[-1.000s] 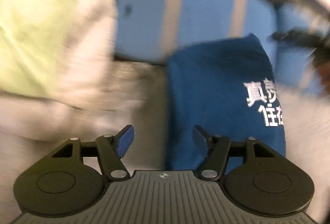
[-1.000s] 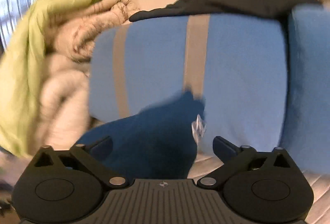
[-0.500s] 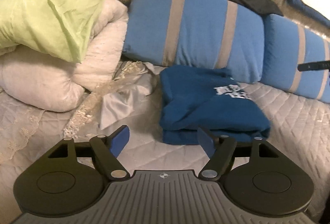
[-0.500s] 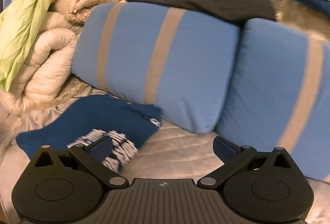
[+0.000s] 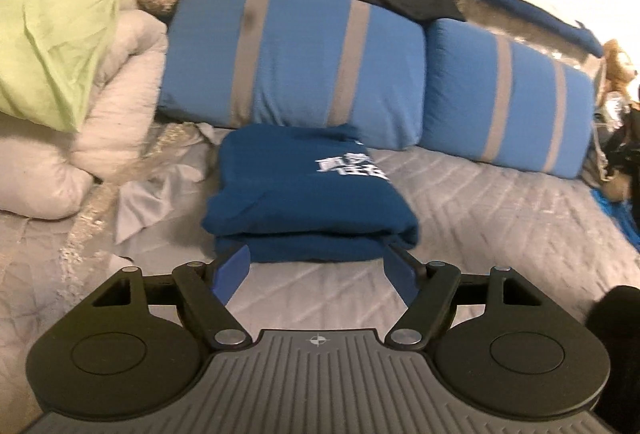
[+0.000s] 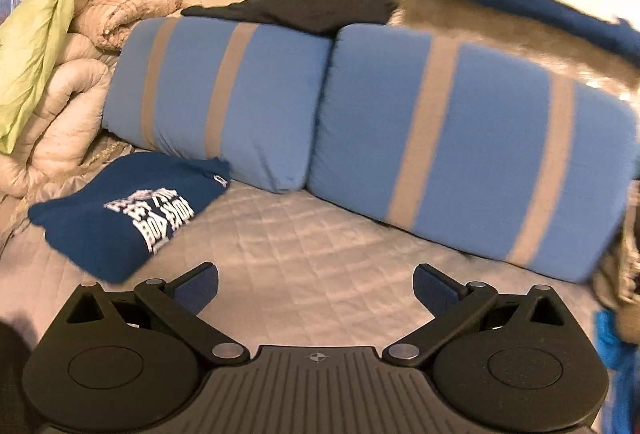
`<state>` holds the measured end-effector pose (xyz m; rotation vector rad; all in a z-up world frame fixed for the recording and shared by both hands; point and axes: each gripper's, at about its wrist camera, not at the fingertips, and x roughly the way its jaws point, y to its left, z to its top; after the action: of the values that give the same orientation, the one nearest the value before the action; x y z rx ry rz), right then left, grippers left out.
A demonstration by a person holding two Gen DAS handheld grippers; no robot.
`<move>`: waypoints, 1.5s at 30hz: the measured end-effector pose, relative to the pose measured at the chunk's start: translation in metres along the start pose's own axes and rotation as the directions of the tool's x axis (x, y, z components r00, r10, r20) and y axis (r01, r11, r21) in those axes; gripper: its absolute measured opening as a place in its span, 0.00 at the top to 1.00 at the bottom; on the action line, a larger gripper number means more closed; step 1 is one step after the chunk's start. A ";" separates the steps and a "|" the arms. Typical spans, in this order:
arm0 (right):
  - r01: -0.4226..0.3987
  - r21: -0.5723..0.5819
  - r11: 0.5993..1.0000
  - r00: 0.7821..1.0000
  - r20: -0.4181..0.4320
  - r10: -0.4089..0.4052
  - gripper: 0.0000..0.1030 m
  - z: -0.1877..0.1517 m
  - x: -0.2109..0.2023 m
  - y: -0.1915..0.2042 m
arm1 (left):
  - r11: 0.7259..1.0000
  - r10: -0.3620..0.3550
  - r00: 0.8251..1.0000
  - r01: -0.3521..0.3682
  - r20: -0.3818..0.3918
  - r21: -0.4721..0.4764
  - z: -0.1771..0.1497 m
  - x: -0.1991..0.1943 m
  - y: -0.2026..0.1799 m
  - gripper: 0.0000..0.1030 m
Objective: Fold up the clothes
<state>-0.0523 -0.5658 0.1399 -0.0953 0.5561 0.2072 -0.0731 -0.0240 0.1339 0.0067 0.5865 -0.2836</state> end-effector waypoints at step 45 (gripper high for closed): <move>0.350 0.263 0.899 0.926 -0.238 -0.291 0.00 -0.230 -0.063 -0.137 | 0.991 0.134 0.966 -0.128 -0.222 0.042 -0.046 0.073 0.029 0.27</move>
<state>-0.1929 -0.7436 -0.0162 0.0917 0.7508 -0.2162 -0.0322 -0.0114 0.0534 0.1046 0.8038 -0.1625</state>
